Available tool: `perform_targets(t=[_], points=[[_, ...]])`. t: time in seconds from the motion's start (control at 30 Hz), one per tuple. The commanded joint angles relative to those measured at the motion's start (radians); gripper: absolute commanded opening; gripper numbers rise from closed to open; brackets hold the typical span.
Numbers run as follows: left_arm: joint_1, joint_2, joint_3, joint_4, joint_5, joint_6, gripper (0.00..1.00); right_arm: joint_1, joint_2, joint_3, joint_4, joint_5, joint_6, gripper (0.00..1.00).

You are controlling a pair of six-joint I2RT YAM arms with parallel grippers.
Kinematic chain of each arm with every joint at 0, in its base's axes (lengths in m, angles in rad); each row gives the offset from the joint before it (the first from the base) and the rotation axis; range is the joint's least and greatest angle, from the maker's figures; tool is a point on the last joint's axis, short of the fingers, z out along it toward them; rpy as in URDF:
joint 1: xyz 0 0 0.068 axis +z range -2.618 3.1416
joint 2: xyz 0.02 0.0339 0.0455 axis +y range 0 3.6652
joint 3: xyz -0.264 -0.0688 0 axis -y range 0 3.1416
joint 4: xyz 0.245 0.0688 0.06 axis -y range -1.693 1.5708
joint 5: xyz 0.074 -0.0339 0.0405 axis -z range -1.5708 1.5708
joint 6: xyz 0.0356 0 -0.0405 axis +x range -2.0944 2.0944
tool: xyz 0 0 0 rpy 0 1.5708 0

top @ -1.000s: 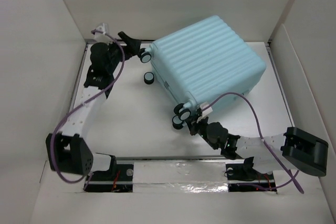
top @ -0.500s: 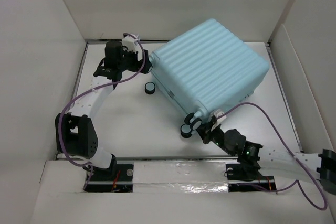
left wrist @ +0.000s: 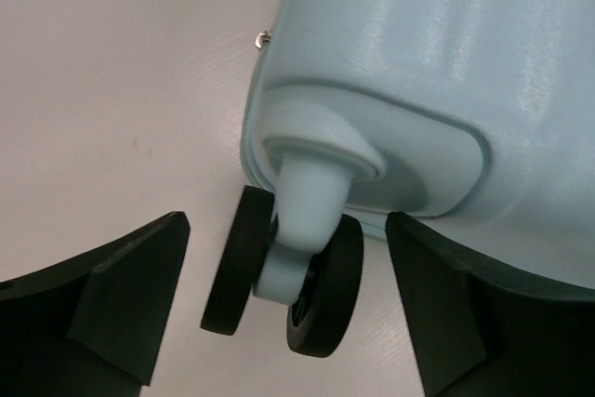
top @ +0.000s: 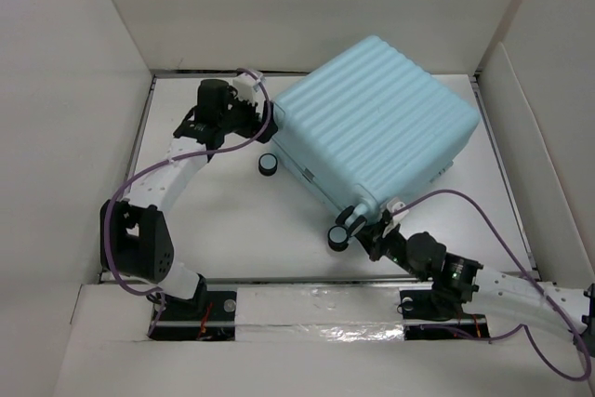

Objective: Pack the luggage

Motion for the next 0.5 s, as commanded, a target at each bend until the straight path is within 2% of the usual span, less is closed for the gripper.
perform_targets(t=[0.0, 0.1, 0.17, 0.23, 0.27, 0.43, 0.47], points=[[-0.014, -0.033, 0.002, -0.034, 0.088, 0.026, 0.80, 0.023, 0.017, 0.089, 0.178, -0.085, -0.003, 0.00], [-0.014, -0.047, -0.006, -0.046, 0.087, 0.032, 0.80, 0.023, 0.029, 0.086, 0.204, -0.089, 0.000, 0.00], [-0.014, -0.044, 0.005, -0.039, 0.073, 0.029, 0.74, 0.023, 0.035, 0.088, 0.212, -0.086, -0.003, 0.00], [-0.014, -0.009, 0.031, -0.063, 0.073, 0.034, 0.58, 0.023, 0.049, 0.097, 0.212, -0.081, -0.009, 0.00], [-0.014, 0.005, 0.052, -0.077, 0.085, 0.034, 0.47, 0.023, 0.052, 0.100, 0.212, -0.078, -0.011, 0.00], [-0.014, 0.040, 0.040, -0.031, 0.102, -0.018, 0.21, -0.032, 0.043, 0.129, 0.208, -0.072, -0.031, 0.00], [-0.023, 0.037, 0.020, -0.011, 0.113, -0.037, 0.18, -0.087, 0.046, 0.137, 0.207, -0.079, -0.035, 0.00]])
